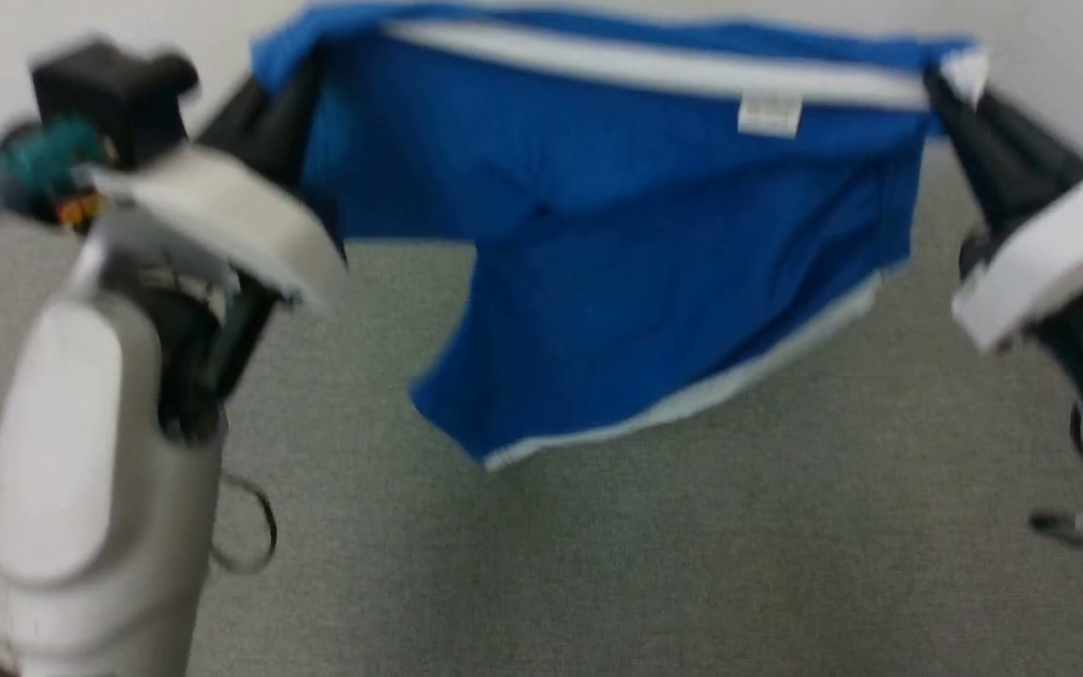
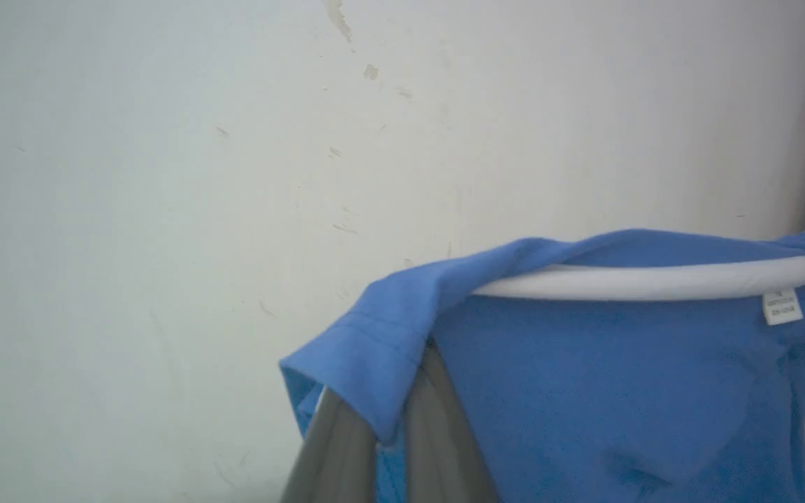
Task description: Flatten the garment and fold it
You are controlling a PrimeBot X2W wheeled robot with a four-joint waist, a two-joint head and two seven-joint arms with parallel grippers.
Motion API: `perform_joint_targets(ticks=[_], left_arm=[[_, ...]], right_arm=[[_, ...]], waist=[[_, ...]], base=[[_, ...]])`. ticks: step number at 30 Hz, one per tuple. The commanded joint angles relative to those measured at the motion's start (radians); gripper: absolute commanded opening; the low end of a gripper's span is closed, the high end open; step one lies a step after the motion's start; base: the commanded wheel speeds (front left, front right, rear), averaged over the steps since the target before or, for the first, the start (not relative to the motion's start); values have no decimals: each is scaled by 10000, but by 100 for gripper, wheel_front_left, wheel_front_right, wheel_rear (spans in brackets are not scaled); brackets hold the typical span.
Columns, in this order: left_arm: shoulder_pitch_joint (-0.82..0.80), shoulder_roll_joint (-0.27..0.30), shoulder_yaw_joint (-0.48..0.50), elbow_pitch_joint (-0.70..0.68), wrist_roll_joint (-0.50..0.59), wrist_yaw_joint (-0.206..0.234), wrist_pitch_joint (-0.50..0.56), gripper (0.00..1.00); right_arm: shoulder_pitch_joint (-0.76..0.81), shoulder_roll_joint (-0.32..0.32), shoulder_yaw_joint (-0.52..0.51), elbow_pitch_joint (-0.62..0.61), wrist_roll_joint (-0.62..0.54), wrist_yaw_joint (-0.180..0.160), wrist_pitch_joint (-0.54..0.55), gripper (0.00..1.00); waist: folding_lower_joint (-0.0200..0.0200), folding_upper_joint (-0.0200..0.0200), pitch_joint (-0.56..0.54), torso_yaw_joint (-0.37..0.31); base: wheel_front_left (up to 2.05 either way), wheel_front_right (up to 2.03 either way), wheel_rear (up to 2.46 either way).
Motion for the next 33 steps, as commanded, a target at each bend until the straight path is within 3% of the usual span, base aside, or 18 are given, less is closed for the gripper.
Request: perform_joint_targets(ticks=[1,6,17,26,33], left_arm=[[-1062,-47,123,850,84,39,-241,0],[-3579,-47,162,3114,636,83,-1343,0],[-6622,-295,92,7358,1238,330,-3831,0],[-5746,-1132,129,10679,732,239,-5362,0],[-3642,-1594,416,11584,76,-23,-5891,0]], right_arm=[[-1083,-33,-6,700,157,-15,-275,0],[-3559,-9,272,2502,306,-15,-1282,0],[-6375,439,834,6035,260,-15,-4393,0],[-5529,834,1979,9216,712,-15,-6096,0],[-3705,748,3053,9752,1337,-15,-6930,0]], waist=[[-1,0,983,-204],[-1,0,2164,-421],[-1,0,3184,-511],[-1,0,3123,-319],[-1,0,2385,-275]], base=[[0,0,0],[0,0,0],[0,0,0],[0,0,0],[0,0,0]])
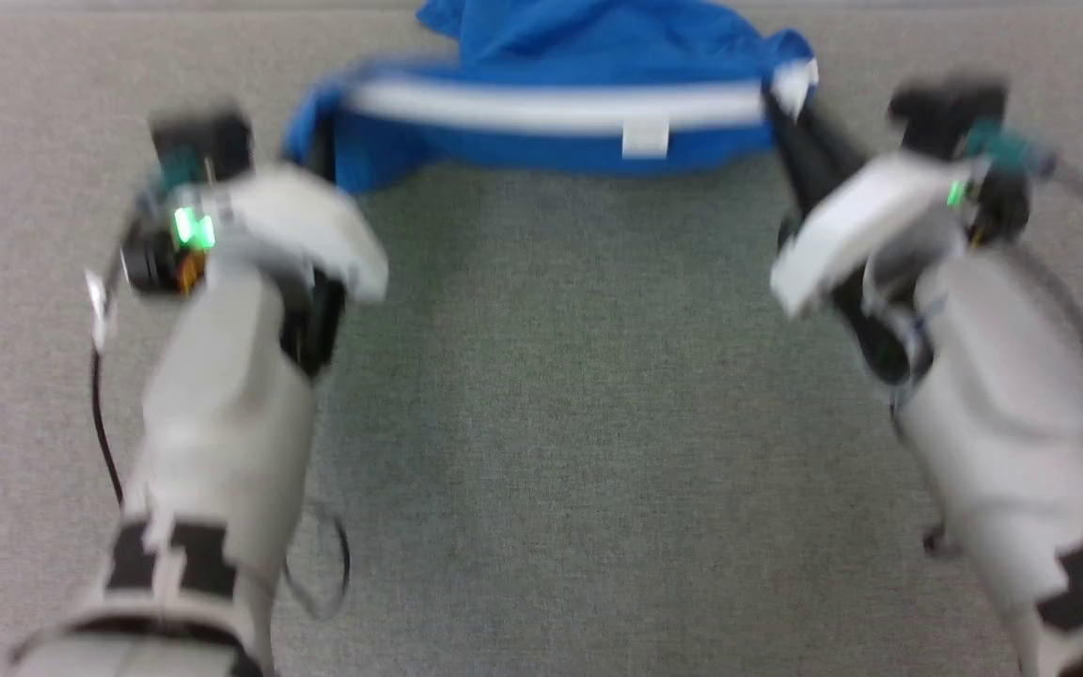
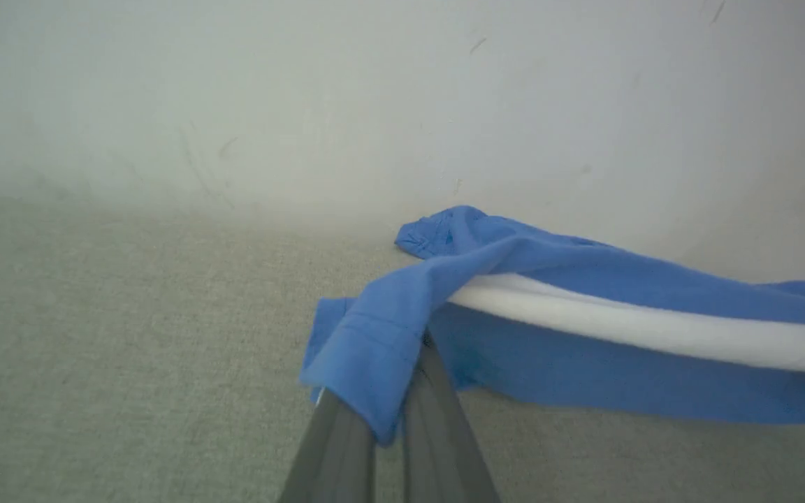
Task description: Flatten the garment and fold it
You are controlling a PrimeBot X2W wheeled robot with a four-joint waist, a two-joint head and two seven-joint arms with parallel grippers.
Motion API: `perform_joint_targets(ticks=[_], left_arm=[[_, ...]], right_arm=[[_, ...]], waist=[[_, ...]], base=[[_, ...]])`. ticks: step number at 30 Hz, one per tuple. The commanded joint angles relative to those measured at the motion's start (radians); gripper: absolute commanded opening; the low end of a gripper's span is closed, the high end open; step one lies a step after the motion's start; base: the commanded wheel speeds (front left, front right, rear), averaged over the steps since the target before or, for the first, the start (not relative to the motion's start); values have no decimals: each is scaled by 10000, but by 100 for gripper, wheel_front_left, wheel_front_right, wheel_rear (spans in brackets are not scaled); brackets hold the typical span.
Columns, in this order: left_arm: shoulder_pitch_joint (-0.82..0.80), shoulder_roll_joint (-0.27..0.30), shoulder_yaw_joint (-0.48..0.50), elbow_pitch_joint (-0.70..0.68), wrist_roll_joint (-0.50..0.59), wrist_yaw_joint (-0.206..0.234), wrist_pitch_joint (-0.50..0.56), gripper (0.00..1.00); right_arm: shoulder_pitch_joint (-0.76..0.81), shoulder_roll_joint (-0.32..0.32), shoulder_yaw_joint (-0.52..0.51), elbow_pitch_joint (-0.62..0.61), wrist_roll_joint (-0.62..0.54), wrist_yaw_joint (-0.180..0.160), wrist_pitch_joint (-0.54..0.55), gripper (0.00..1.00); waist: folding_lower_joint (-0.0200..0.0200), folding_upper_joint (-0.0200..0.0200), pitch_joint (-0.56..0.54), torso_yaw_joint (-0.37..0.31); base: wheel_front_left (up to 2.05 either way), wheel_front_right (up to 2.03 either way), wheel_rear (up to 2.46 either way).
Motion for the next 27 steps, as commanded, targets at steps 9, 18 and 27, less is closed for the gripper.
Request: perform_joint_targets(ticks=[9,18,27], left_arm=[[4499,137,100,-2611,97,66,-128,0],[9695,266,-4,-8712,148,1337,1839,0],[13080,393,23,-13362,115,2465,4085,0]], right_arm=[[3587,-1060,1144,-2363,346,-19,99,0],[7400,-1417,-170,-6034,-405,-19,1658,0],[10501,-592,-1594,-8962,-1292,-19,3395,0]], waist=[[1,0,-1973,-297],[1,0,-2972,-412],[1,0,-3188,-499]], base=[[0,0,0],[0,0,0],[0,0,0]])
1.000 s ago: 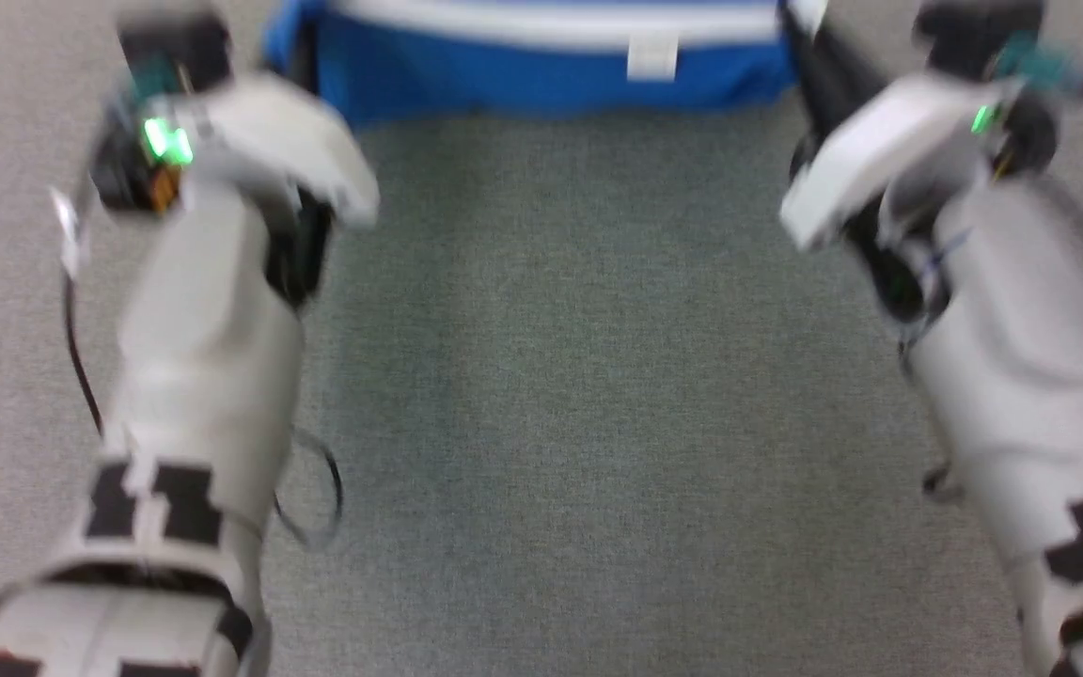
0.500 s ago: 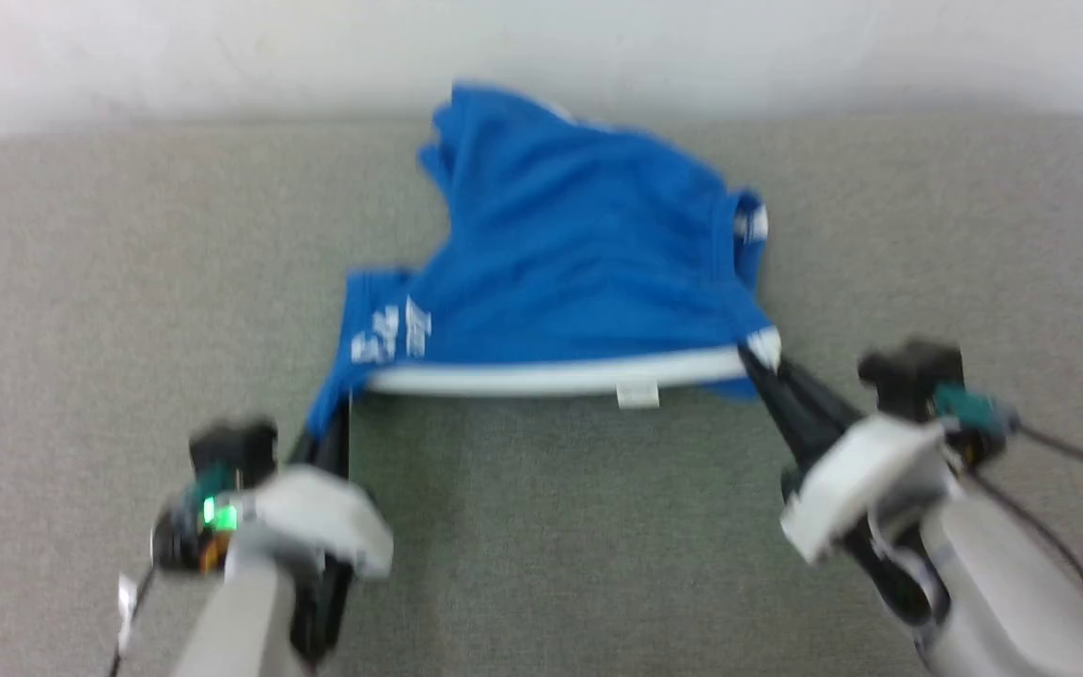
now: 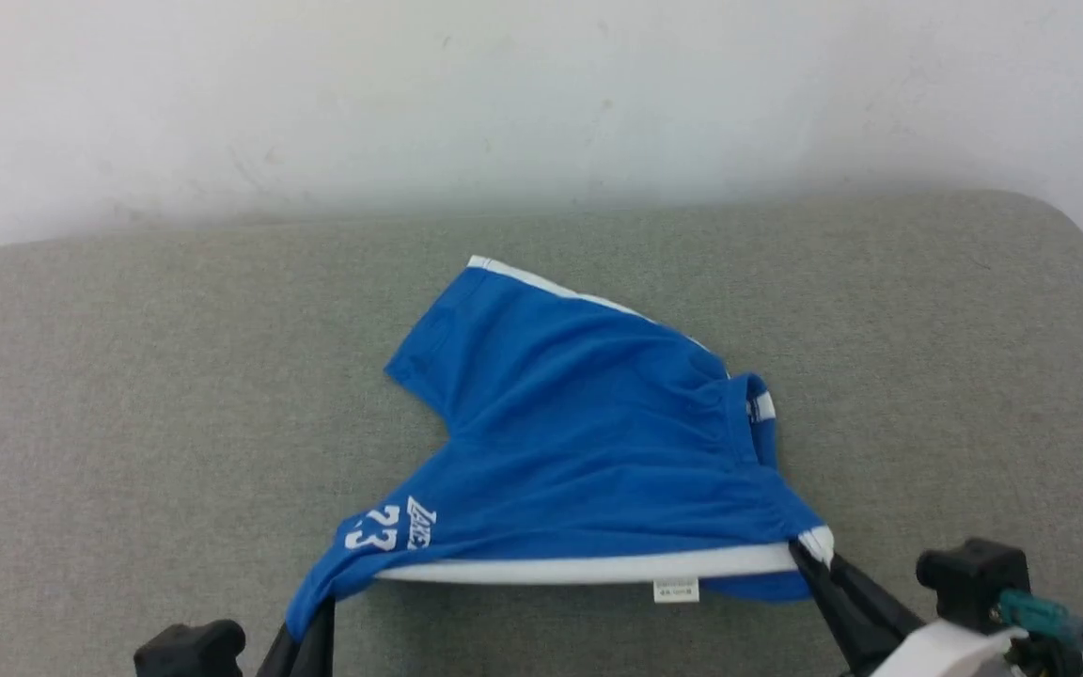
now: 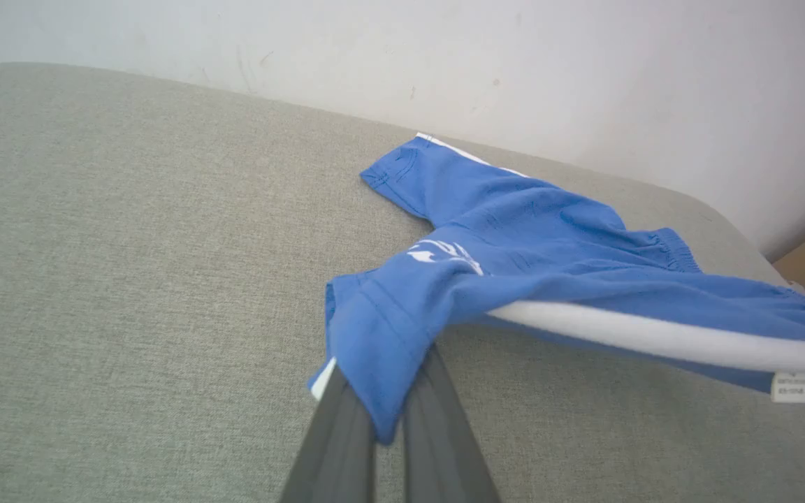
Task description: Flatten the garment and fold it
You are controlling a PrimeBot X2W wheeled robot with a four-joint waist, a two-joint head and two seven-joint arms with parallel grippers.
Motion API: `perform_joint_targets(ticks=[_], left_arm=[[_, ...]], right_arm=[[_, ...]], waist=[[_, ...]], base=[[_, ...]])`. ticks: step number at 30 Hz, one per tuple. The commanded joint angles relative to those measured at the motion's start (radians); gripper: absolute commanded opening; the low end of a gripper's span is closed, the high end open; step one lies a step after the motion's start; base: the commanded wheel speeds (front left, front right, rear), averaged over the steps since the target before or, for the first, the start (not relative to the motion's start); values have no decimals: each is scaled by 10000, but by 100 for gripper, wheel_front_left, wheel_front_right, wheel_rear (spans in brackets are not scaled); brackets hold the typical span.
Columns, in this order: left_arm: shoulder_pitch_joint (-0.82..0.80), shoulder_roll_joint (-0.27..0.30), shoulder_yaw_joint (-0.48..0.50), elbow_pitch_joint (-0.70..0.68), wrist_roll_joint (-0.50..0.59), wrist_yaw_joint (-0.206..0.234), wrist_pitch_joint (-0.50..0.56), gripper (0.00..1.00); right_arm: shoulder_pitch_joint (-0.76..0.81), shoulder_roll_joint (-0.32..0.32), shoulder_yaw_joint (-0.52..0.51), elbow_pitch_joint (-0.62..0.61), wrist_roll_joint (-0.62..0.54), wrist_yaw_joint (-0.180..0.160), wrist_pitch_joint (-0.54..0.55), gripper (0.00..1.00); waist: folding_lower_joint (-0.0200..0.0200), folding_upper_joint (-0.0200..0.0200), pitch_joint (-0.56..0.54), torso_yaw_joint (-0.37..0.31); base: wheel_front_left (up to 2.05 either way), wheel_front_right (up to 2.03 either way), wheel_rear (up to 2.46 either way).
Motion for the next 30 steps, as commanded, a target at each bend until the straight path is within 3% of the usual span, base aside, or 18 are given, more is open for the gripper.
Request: perform_joint_targets(ticks=[1,5,11,21,30], left_arm=[[252,125,129,-469,22,240,214,0],[150,327,125,-973,-23,158,558,0],[-1631,1057,165,-204,-339,-600,1322,0],[-6535,1307,-81,3242,-1107,-1852,2000,0],[-10424,1501,-731,6624,-743,-2336,2740,0]], right_arm=[[398,157,-275,-390,-108,-25,203,0],[739,674,-606,-910,-141,-25,455,0],[-98,981,-313,-320,228,-25,1221,0],[-2941,1167,-156,1464,1103,-25,2076,0],[-5071,1291,-340,2631,1742,-25,1608,0]], waist=[[3,-2,67,-55],[3,-2,320,-107],[3,-2,835,-342],[3,-2,2132,-872],[3,-2,3204,-1547]], base=[[0,0,0],[0,0,0],[0,0,0],[0,0,0],[0,0,0]])
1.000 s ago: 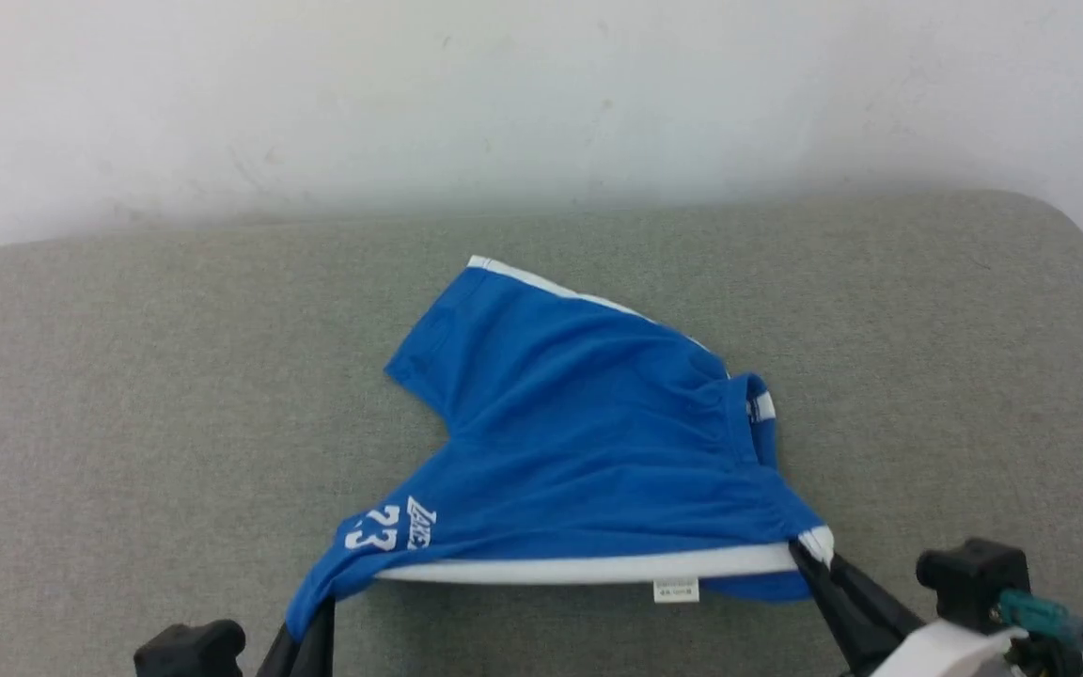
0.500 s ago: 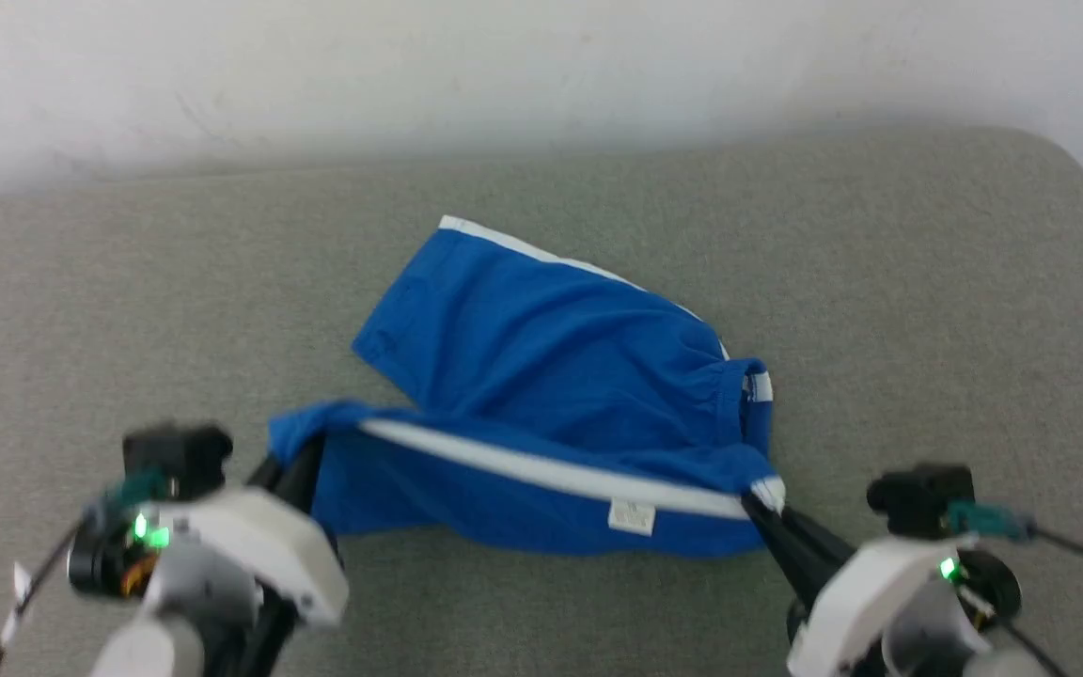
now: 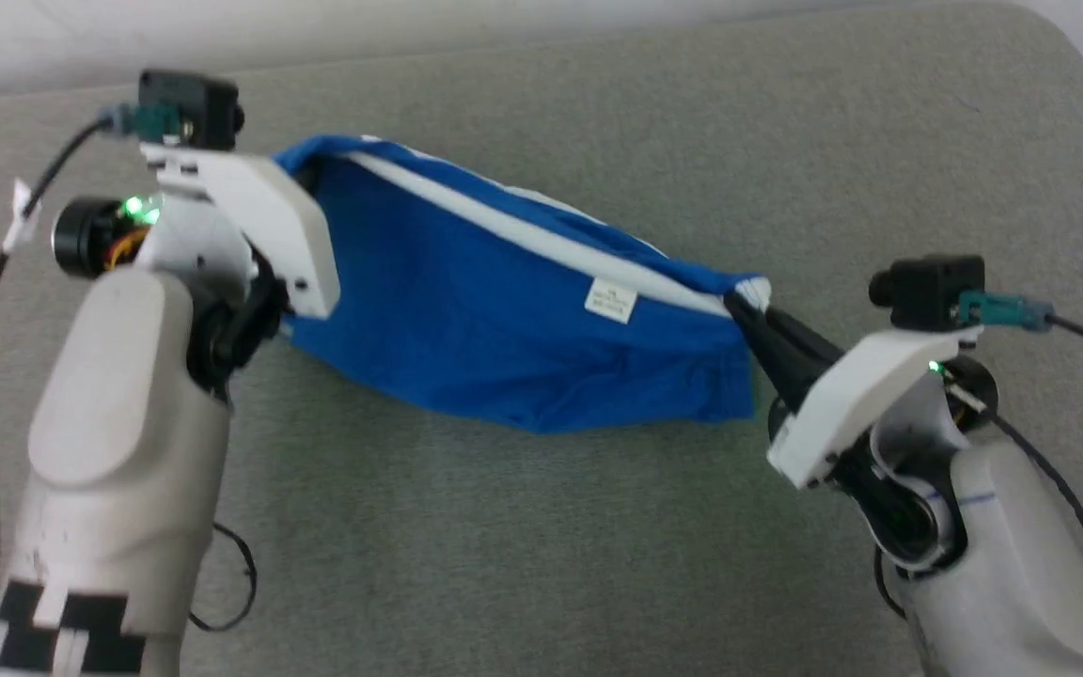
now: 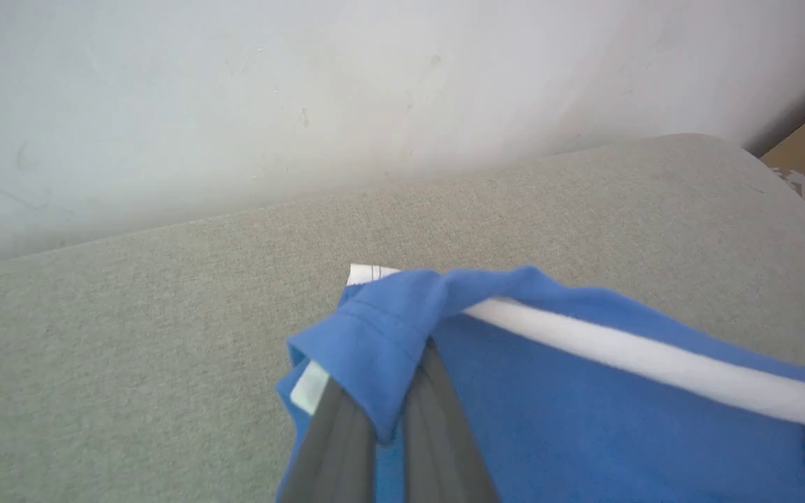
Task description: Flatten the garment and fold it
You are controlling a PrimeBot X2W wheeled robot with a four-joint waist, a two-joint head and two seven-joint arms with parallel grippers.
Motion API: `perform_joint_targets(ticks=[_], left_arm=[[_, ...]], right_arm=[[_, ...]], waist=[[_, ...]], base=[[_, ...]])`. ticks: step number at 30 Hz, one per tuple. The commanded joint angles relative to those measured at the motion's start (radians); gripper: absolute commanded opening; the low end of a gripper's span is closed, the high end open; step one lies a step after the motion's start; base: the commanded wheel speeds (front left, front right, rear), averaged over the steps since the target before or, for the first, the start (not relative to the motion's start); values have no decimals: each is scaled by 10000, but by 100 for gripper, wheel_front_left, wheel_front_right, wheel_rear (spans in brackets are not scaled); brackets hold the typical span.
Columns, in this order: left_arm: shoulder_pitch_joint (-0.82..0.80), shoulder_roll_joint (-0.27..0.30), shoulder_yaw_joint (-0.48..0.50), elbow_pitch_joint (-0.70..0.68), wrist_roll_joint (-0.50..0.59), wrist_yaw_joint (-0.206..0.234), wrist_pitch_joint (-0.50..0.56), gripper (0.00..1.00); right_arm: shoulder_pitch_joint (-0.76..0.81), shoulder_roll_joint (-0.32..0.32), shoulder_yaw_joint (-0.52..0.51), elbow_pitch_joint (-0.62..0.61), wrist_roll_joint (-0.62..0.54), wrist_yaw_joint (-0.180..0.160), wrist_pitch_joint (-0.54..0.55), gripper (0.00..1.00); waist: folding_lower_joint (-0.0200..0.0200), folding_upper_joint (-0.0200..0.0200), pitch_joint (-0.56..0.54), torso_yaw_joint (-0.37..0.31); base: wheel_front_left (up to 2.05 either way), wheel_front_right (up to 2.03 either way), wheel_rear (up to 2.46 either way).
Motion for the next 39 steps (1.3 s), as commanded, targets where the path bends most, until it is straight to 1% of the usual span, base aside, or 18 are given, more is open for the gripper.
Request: perform_joint_targets(ticks=[1,7,8,9,10,11,12,13,17,19,22,25,28,31,34,37,39], left_arm=[[-422,21,-52,435,73,-70,60,0],[-1984,-4,-403,2985,261,-181,431,0],[-2148,-22,-433,3305,257,-200,406,0],[-2281,-54,-465,3596,260,-216,334,0],[-2380,-117,-443,3875,207,-220,255,11],[-2446,-179,-442,4123,153,-237,188,33],[-2507,-211,-444,4340,107,-261,96,68],[-2551,-255,-426,4544,27,-288,-10,100],[-2567,-464,-427,4861,-120,-350,-811,100],[-2511,-585,-374,4932,-243,-374,-1274,100],[-2265,-704,-311,4889,-389,-402,-1996,100],[-1925,-709,-243,4666,-503,-418,-2553,100],[-1558,-627,-154,4300,-636,-419,-2726,100],[-1255,-437,-174,3876,-738,-430,-2404,100],[-1109,-186,-325,3488,-829,-451,-1632,100],[-1145,190,-761,3220,-787,-480,-453,100],[-1223,411,-1025,3060,-884,-496,353,100]], right_arm=[[-286,36,4,195,99,-9,-154,0],[-1140,114,489,1299,556,-9,-620,0],[-1243,120,585,1467,530,-9,-748,4],[-1324,124,681,1624,521,-9,-884,36],[-1388,128,828,1730,615,-9,-1006,68],[-1440,129,974,1807,666,-9,-1148,100],[-1475,103,1110,1869,715,-9,-1286,100],[-1493,35,1244,1883,774,-9,-1459,100],[-1395,-514,1489,1572,676,-9,-2592,100],[-1186,-788,1424,1239,444,-9,-3441,100],[-651,-1094,1256,780,-45,-9,-4310,100],[-3,-1194,823,299,-650,-9,-4705,100],[643,-1106,302,-276,-1358,-9,-4696,100],[1281,-914,-182,-965,-2087,-9,-4475,100],[1842,-721,-372,-1670,-2528,-9,-4094,100],[2247,-610,-299,-2297,-2684,-9,-3763,100],[2430,-686,-231,-2546,-2757,-9,-3571,100]], waist=[[-4,-2,595,-618],[-4,-2,987,-1054],[-4,-2,1025,-1103],[-4,-2,1040,-1122],[-4,-2,1044,-1129],[-4,-2,1034,-1126],[-4,-2,1020,-1114],[-4,-2,982,-1078],[-4,-2,764,-772],[-4,-2,569,-532],[-4,-2,185,-206],[-4,-2,-215,86],[-4,-2,-580,314],[-4,-2,-853,478],[-4,-2,-982,539],[-4,-2,-956,460],[-4,-2,-881,354]], base=[[0,0,0],[0,0,0],[0,0,0],[0,0,0],[0,0,0],[0,0,0],[0,0,0],[0,0,0],[0,0,0],[0,0,0],[0,0,0],[0,0,0],[0,0,0],[0,0,0],[0,0,0],[0,0,0],[0,0,0]])
